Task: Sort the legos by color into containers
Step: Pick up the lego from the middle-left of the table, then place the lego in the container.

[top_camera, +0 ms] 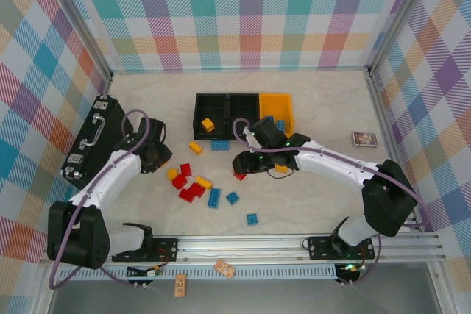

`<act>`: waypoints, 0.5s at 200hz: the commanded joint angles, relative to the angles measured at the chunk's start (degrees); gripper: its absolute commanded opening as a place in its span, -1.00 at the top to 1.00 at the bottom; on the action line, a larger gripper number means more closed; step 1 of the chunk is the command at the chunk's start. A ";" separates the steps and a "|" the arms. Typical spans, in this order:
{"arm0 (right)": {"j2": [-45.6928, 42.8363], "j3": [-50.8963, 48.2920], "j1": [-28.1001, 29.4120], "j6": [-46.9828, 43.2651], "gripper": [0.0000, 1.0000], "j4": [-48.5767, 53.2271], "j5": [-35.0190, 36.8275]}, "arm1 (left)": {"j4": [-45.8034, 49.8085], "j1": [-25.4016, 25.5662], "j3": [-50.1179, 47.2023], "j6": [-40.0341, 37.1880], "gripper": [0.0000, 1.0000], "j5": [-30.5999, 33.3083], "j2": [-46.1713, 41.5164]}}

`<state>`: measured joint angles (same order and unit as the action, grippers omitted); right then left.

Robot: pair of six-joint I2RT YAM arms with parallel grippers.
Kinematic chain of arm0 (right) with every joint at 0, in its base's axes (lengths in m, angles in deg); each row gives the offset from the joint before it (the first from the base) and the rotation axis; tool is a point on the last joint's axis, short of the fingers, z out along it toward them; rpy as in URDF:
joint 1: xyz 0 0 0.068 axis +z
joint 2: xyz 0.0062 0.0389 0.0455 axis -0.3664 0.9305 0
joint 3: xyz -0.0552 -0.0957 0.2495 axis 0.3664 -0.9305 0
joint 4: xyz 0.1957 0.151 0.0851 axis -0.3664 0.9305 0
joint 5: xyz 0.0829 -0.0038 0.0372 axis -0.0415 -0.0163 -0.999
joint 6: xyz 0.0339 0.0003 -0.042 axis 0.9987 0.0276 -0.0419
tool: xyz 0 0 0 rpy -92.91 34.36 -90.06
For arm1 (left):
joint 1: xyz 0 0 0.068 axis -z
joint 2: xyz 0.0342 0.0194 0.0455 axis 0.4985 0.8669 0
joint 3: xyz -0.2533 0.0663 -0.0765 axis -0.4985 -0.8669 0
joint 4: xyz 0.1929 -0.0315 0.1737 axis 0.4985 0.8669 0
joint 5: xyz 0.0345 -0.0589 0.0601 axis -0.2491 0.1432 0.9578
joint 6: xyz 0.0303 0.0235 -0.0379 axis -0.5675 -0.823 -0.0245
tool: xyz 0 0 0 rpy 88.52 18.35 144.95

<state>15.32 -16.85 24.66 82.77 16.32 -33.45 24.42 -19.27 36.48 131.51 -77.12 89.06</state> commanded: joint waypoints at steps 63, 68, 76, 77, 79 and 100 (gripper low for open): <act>-0.68 6.22 -3.44 -0.31 0.01 1.84 3.56 | 1.65 9.66 22.79 -5.14 0.49 -3.35 19.32; -0.65 6.59 -3.72 -0.39 0.01 2.08 3.94 | 1.72 10.08 24.24 -5.44 0.49 -3.29 20.54; -0.54 7.23 -4.41 -0.28 -0.01 2.46 4.36 | 1.98 10.96 26.32 -5.80 0.49 -3.06 22.32; -0.53 7.32 -4.50 -0.27 -0.02 2.56 4.39 | 2.03 11.02 26.61 -5.88 0.49 -3.06 22.61; -0.52 7.51 -4.67 -0.26 -0.03 2.69 4.48 | 2.06 11.24 27.09 -5.94 0.49 -3.07 23.08; 0.00 9.05 -6.30 -0.17 -0.04 3.81 4.77 | 2.71 12.28 32.55 -6.85 0.49 -3.35 28.30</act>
<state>15.32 -10.30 19.89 82.75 17.98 -30.07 24.74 -8.14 63.45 126.90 -79.81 113.21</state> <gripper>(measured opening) 0.521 0.335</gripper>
